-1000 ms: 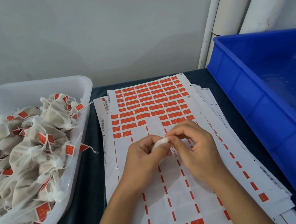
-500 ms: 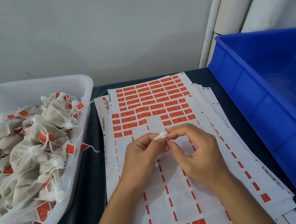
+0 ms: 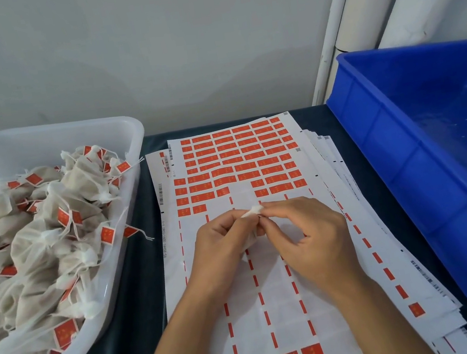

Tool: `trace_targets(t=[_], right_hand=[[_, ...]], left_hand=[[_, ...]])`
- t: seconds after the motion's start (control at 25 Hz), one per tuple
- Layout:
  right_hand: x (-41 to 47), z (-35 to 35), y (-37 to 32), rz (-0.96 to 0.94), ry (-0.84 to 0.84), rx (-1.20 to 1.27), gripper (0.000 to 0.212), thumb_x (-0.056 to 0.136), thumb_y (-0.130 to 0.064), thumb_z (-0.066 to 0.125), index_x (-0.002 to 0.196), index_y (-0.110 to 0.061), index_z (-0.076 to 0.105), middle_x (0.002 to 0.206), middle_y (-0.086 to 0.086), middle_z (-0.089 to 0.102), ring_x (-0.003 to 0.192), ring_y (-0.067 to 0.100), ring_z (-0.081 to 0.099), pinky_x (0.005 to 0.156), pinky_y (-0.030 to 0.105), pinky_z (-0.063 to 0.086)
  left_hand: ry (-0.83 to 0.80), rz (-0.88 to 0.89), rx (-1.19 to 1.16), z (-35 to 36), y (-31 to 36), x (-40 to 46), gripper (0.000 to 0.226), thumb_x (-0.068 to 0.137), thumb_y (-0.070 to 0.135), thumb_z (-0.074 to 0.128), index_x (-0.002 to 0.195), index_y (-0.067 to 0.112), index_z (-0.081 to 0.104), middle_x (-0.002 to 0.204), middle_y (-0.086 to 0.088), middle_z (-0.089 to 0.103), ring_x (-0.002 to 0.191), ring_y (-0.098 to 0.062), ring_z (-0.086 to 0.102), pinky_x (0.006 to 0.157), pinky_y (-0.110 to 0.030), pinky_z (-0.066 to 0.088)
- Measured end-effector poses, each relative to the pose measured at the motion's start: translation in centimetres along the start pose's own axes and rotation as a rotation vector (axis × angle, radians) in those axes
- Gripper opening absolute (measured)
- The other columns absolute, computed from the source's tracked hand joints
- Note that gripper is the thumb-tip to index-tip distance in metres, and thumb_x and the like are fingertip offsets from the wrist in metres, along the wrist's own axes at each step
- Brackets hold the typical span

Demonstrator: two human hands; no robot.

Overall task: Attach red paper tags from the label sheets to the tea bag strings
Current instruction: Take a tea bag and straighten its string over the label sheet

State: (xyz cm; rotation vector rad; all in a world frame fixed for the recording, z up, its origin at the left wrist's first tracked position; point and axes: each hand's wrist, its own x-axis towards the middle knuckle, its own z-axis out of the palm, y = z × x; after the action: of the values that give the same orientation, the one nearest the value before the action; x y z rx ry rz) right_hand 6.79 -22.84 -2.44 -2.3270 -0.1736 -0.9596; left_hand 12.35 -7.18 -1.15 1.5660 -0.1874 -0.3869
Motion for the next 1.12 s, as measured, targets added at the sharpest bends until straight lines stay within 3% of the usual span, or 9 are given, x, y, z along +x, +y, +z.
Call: trace_targets(t=[0.2, 0.4, 0.64, 0.84, 0.96, 1.04, 1.12], right_hand=[[0.1, 0.1, 0.0, -0.040, 0.015, -0.017, 0.029, 0.093, -0.032, 0.077, 0.116, -0.014, 0.077, 0.115, -0.002, 0.076, 0.112, 0.004, 0.066, 0.103, 0.018, 0.048], [0.1, 0.2, 0.0, 0.034, -0.007, -0.022, 0.028, 0.090, -0.031, 0.079, 0.114, -0.016, 0.078, 0.109, 0.001, 0.075, 0.104, 0.011, 0.069, 0.098, 0.018, 0.049], [0.2, 0.1, 0.0, 0.102, -0.060, -0.037, 0.019, 0.088, -0.029, 0.081, 0.101, -0.018, 0.075, 0.105, -0.001, 0.071, 0.101, 0.013, 0.068, 0.092, 0.028, 0.058], [0.1, 0.3, -0.4, 0.148, -0.104, 0.020, 0.014, 0.089, -0.028, 0.075, 0.095, -0.025, 0.063, 0.101, -0.009, 0.062, 0.097, 0.007, 0.061, 0.090, 0.015, 0.051], [0.2, 0.2, -0.9, 0.201, -0.112, 0.136, 0.013, 0.092, -0.030, 0.067, 0.095, -0.032, 0.055, 0.098, -0.016, 0.058, 0.099, 0.005, 0.058, 0.087, 0.008, 0.049], [0.3, 0.1, -1.1, 0.243, -0.129, 0.198, 0.009, 0.093, -0.034, 0.062, 0.095, -0.035, 0.053, 0.096, -0.020, 0.057, 0.099, 0.006, 0.059, 0.085, 0.008, 0.048], [0.3, 0.0, -1.1, 0.281, -0.128, 0.236, 0.006, 0.094, -0.039, 0.058, 0.095, -0.035, 0.054, 0.095, -0.022, 0.057, 0.100, 0.009, 0.060, 0.084, 0.008, 0.049]], left_hand=[[0.014, -0.002, -0.013, 0.1, 0.0, -0.1, 0.026, 0.102, 0.033, 0.062, 0.084, 0.031, 0.082, 0.091, 0.002, 0.078, 0.096, -0.015, 0.073, 0.092, -0.031, 0.054], [0.003, 0.011, 0.018, 0.0, 0.0, -0.1, 0.025, 0.100, 0.037, 0.063, 0.084, 0.030, 0.081, 0.089, 0.003, 0.078, 0.094, -0.014, 0.072, 0.088, -0.029, 0.053], [-0.023, 0.054, 0.109, 0.0, 0.0, -0.3, 0.025, 0.101, 0.034, 0.062, 0.084, 0.033, 0.080, 0.086, 0.006, 0.075, 0.089, -0.012, 0.070, 0.074, -0.014, 0.055], [-0.033, 0.079, 0.083, 0.1, 0.2, -0.4, 0.017, 0.096, 0.038, 0.065, 0.087, 0.031, 0.078, 0.084, 0.001, 0.075, 0.083, -0.018, 0.071, 0.079, -0.029, 0.058], [-0.043, 0.085, -0.009, -0.1, 0.4, -0.5, 0.014, 0.094, 0.038, 0.067, 0.108, 0.040, 0.069, 0.078, -0.002, 0.074, 0.075, -0.014, 0.071, 0.076, -0.027, 0.058], [-0.063, 0.094, 0.019, -0.2, 0.4, -0.4, 0.023, 0.099, 0.038, 0.063, 0.119, 0.047, 0.067, 0.086, 0.000, 0.076, 0.088, -0.017, 0.075, 0.082, -0.030, 0.061], [-0.066, 0.101, 0.050, -0.1, 0.5, -0.5, 0.019, 0.098, 0.039, 0.059, 0.109, 0.039, 0.075, 0.094, 0.001, 0.077, 0.094, -0.019, 0.073, 0.085, -0.031, 0.061]])
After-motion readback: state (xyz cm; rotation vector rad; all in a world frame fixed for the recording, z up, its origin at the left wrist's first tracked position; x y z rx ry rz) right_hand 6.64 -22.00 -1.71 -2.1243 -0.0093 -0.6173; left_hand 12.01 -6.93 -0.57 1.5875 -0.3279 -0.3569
